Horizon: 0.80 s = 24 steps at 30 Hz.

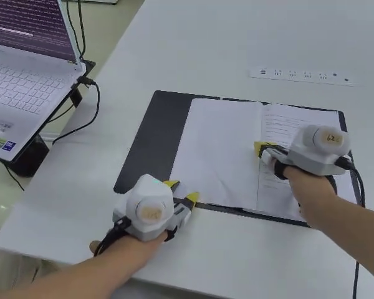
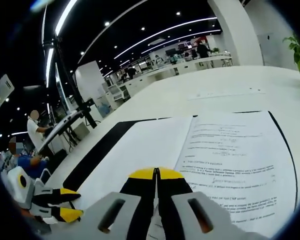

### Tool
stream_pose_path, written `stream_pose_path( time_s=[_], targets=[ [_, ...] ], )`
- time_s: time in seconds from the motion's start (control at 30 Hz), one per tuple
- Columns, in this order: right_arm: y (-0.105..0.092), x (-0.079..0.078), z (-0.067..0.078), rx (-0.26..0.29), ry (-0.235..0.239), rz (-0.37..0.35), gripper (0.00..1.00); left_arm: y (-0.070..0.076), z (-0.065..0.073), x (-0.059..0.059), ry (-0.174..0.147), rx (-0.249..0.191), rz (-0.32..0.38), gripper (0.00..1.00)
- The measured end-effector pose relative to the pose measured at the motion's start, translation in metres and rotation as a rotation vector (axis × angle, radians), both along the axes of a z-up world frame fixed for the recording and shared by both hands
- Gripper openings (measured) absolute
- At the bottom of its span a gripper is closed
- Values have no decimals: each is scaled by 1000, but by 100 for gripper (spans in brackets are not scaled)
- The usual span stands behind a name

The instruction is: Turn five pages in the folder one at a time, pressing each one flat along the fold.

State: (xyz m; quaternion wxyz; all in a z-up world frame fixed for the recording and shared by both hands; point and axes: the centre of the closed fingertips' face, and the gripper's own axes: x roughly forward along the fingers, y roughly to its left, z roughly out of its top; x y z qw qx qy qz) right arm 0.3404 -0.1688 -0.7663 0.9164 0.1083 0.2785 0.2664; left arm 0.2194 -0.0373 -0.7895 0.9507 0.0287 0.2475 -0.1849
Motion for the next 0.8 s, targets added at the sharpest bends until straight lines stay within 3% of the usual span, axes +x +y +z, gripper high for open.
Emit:
stream_pose_path(
  time_s=[0.1, 0.47, 0.8],
  targets=[
    [-1, 8, -6, -25, -3, -3, 0, 0, -1, 0, -3, -4, 3, 26],
    [4, 35, -1, -55, -67, 2, 0, 0, -2, 1, -11, -11, 12, 26],
    [6, 64, -2, -91, -88, 13, 0, 0, 0, 0, -26, -19, 20, 26]
  ],
)
